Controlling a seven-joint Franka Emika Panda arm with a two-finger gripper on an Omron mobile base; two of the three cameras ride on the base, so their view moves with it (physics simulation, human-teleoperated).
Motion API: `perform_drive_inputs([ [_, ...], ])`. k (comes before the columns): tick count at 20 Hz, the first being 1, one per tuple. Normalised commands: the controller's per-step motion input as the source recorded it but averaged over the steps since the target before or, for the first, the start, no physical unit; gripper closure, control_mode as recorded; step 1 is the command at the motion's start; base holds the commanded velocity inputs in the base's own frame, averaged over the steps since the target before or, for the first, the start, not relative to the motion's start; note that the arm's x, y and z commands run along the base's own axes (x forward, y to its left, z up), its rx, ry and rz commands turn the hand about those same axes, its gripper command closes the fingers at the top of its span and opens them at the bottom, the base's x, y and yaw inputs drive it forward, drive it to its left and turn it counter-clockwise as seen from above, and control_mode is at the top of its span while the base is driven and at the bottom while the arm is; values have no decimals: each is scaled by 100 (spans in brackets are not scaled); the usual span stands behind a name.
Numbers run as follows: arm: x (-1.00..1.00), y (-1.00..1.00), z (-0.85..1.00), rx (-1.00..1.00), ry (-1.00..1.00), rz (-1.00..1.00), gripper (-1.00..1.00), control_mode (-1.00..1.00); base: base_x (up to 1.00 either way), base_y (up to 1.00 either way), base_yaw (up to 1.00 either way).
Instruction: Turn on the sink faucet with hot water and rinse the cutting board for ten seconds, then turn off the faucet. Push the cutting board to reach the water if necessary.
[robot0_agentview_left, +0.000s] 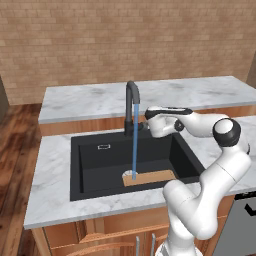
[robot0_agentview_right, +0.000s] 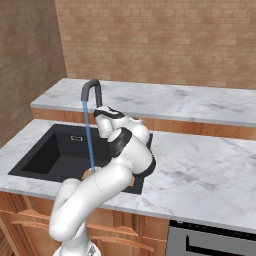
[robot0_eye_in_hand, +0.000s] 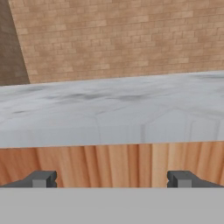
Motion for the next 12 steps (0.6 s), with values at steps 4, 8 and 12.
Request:
perform_drive_inputs([
  [4,0,0,0,0,0,0,-100,-100,0,0,0],
  [8,0,0,0,0,0,0,-100,-100,0,0,0],
  [12,0,0,0,0,0,0,-100,-100,0,0,0],
])
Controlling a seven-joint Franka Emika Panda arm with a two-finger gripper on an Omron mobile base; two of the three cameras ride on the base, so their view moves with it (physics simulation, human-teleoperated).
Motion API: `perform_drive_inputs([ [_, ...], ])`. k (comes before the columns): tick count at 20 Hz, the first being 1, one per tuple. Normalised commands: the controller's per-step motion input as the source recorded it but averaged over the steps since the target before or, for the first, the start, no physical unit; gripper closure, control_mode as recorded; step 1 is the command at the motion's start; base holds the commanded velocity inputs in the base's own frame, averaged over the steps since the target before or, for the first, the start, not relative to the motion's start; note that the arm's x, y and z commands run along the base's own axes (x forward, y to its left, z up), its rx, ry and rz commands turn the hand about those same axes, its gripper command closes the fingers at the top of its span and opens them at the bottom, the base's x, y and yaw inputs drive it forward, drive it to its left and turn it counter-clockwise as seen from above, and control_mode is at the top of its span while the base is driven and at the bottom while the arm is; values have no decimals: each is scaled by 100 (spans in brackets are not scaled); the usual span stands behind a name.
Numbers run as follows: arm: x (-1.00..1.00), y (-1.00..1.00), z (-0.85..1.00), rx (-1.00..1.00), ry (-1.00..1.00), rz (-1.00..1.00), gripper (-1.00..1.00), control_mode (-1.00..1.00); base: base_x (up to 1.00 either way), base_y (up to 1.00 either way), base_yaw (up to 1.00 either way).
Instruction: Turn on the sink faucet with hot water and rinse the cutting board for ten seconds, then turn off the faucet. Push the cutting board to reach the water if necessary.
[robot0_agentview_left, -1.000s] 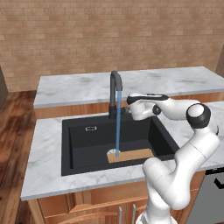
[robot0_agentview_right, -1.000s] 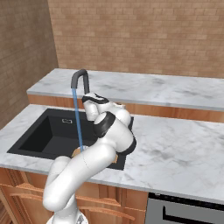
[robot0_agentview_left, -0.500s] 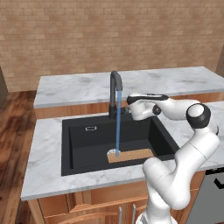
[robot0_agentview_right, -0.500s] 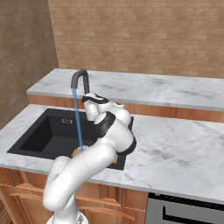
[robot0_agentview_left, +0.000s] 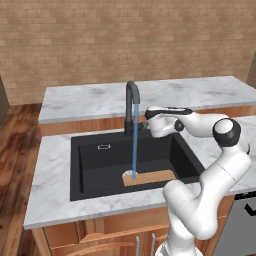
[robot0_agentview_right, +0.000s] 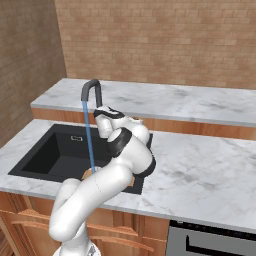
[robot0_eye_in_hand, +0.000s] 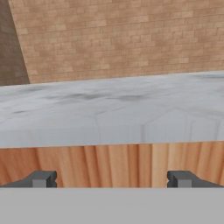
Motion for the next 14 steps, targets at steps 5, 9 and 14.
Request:
perform_drive_inputs([
  [5,0,0,0,0,0,0,-100,-100,0,0,0],
  [9,0,0,0,0,0,0,-100,-100,0,0,0],
  [14,0,0,0,0,0,0,-100,-100,0,0,0],
])
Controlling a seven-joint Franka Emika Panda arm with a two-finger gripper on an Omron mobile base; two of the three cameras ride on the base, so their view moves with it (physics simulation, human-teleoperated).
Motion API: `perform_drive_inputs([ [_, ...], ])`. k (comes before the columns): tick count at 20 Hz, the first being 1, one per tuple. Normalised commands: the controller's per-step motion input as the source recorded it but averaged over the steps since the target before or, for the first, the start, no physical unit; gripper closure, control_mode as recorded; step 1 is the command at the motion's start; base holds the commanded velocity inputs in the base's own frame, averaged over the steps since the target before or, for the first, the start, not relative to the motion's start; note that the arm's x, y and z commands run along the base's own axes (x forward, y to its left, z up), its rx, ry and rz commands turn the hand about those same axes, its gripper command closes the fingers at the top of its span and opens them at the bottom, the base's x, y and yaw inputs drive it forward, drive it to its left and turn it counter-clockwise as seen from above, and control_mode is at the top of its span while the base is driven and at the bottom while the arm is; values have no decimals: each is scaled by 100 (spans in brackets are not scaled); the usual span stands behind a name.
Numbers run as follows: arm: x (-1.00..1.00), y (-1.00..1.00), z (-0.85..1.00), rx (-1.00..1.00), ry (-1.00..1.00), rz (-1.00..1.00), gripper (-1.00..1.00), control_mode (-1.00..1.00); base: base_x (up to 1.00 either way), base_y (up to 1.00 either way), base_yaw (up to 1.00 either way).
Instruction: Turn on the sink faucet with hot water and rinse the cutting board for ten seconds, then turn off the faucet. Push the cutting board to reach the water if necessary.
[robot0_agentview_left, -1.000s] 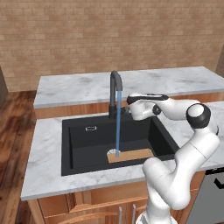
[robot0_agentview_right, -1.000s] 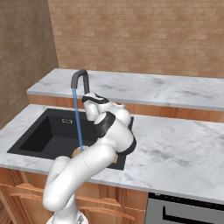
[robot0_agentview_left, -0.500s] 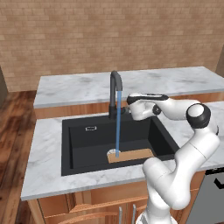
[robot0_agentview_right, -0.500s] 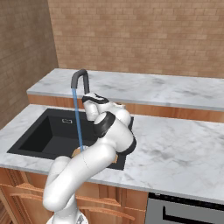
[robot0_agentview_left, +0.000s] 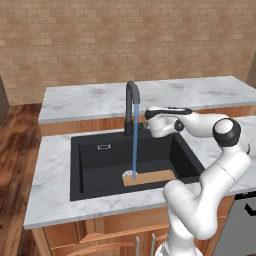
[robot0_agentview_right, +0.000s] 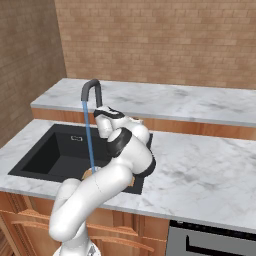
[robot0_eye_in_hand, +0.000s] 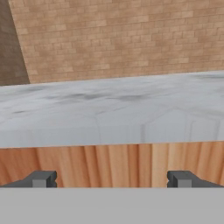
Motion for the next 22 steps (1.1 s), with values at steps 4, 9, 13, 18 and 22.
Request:
perform_drive_inputs([
  [4,0,0,0,0,0,0,-100,-100,0,0,0],
  [9,0,0,0,0,0,0,-100,-100,0,0,0],
  [13,0,0,0,0,0,0,-100,-100,0,0,0],
  [18,0,0,0,0,0,0,-100,-100,0,0,0],
  [22,0,0,0,0,0,0,-100,-100,0,0,0],
])
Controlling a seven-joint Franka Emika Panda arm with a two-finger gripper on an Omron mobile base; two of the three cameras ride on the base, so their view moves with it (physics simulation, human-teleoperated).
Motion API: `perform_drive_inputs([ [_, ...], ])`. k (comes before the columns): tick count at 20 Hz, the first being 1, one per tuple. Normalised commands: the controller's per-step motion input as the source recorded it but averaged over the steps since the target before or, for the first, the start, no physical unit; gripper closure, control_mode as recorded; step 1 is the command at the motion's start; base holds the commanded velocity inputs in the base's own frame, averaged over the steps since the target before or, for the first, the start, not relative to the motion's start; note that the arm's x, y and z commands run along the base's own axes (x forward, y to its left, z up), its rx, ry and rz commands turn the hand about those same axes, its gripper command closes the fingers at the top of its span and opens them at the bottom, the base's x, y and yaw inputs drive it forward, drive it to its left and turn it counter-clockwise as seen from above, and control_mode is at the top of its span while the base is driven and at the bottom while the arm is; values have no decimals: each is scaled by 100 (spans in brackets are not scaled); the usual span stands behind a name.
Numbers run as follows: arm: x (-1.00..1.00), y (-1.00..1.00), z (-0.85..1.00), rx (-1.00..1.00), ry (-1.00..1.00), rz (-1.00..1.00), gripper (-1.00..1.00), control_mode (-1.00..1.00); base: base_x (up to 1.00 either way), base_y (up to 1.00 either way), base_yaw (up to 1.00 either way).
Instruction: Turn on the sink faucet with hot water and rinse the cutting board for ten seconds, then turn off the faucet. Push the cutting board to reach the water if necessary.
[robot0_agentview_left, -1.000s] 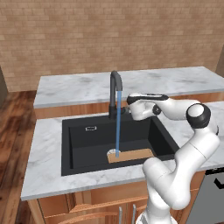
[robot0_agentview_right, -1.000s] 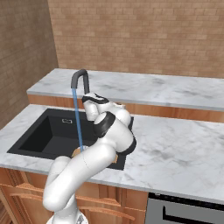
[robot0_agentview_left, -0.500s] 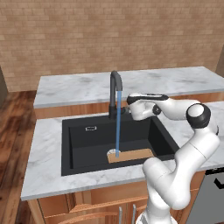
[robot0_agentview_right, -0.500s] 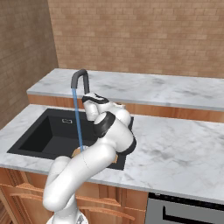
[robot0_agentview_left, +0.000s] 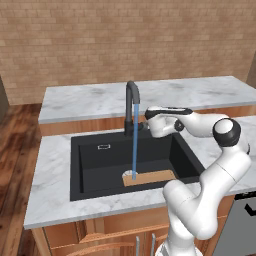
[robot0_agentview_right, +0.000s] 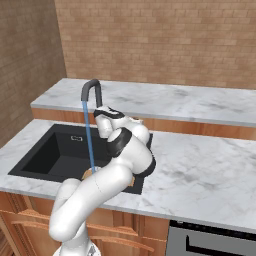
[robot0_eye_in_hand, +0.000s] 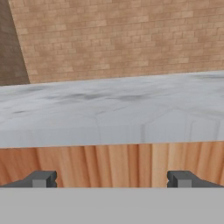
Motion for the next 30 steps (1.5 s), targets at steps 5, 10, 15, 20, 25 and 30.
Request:
perform_drive_inputs([
  [5,0,0,0,0,0,0,-100,-100,0,0,0],
  [10,0,0,0,0,0,0,-100,-100,0,0,0],
  [15,0,0,0,0,0,0,-100,-100,0,0,0],
  [20,0,0,0,0,0,0,-100,-100,0,0,0],
  [25,0,0,0,0,0,0,-100,-100,0,0,0],
  [30,0,0,0,0,0,0,-100,-100,0,0,0],
])
